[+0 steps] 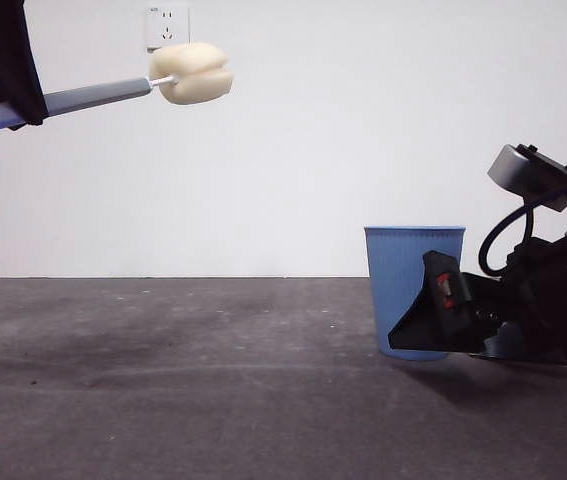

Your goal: Pick up the cup brush,pick up the cup,insert the brush into the cup,clean the cup,put the cup brush back,put the cup back to the fixed position on the table

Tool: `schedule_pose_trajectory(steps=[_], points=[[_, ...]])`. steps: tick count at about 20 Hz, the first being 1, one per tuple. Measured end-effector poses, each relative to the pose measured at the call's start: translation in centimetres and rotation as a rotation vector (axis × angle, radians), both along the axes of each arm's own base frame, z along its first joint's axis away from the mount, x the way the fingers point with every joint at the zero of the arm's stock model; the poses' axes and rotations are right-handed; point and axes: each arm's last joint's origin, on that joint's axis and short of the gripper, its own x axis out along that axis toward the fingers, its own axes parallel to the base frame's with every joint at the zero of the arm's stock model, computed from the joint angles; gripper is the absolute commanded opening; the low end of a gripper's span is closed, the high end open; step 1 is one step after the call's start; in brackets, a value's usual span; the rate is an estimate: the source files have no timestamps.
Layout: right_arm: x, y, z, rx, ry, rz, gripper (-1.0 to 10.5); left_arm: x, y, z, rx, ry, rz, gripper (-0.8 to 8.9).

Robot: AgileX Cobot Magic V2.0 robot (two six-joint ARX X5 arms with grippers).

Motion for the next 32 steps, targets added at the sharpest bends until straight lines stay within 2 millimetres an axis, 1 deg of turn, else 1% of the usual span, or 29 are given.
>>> schedule_pose_trajectory(steps=[3, 8, 11, 14, 16, 17, 19, 21, 23, 24, 28, 30, 32], points=[[0.3, 0.1, -0.1, -0.006, -0.034, -0.002, 5.9, 0.0, 0.0, 0.0, 0.0, 0.0, 0.0, -0.08], [2.7, 1.0, 1.2, 0.008, -0.109, 0.006, 5.9, 0.0, 0.0, 0.0, -0.002, 0.001, 0.003, -0.08], [3.2, 1.2, 1.0, 0.006, -0.104, 0.006, 5.9, 0.0, 0.0, 0.0, -0.003, 0.001, 0.004, -0.08], [3.4, 1.3, 0.7, 0.002, -0.094, 0.006, 5.0, 0.0, 0.0, 0.0, -0.005, 0.003, 0.008, -0.08], [3.7, 1.4, 0.6, 0.003, -0.096, 0.006, 4.9, 0.0, 0.0, 0.0, -0.006, 0.003, 0.009, -0.08], [3.8, 1.5, 0.6, 0.003, -0.096, 0.005, 4.3, 0.0, 0.0, 0.0, -0.006, 0.003, 0.009, -0.08], [4.0, 1.5, 0.4, 0.002, -0.091, 0.006, 2.5, 0.0, 0.0, 0.0, -0.006, 0.003, 0.009, -0.08], [4.0, 1.6, 0.4, 0.001, -0.091, 0.006, 1.5, 0.0, 0.0, 0.0, -0.006, 0.003, 0.009, -0.08], [4.0, 1.6, 0.4, 0.001, -0.09, 0.005, 0.2, 0.0, 0.0, 0.0, -0.006, 0.004, 0.009, -0.08], [4.0, 1.6, 0.4, 0.001, -0.09, 0.006, -0.2, 0.0, 0.0, 0.0, -0.006, 0.004, 0.009, -0.08], [3.9, 1.6, 0.7, 0.007, -0.049, -0.001, -0.2, -0.2, 0.1, -0.2, 0.024, 0.029, -0.007, -0.08], [3.2, 1.7, 1.6, -0.012, 0.011, 0.01, -0.2, -0.4, 0.3, -0.4, 0.056, 0.042, -0.036, -0.08], [2.3, 1.8, 3.1, -0.039, 0.074, 0.029, -0.2, -0.5, 0.3, -0.5, 0.091, 0.034, -0.084, -0.08]])
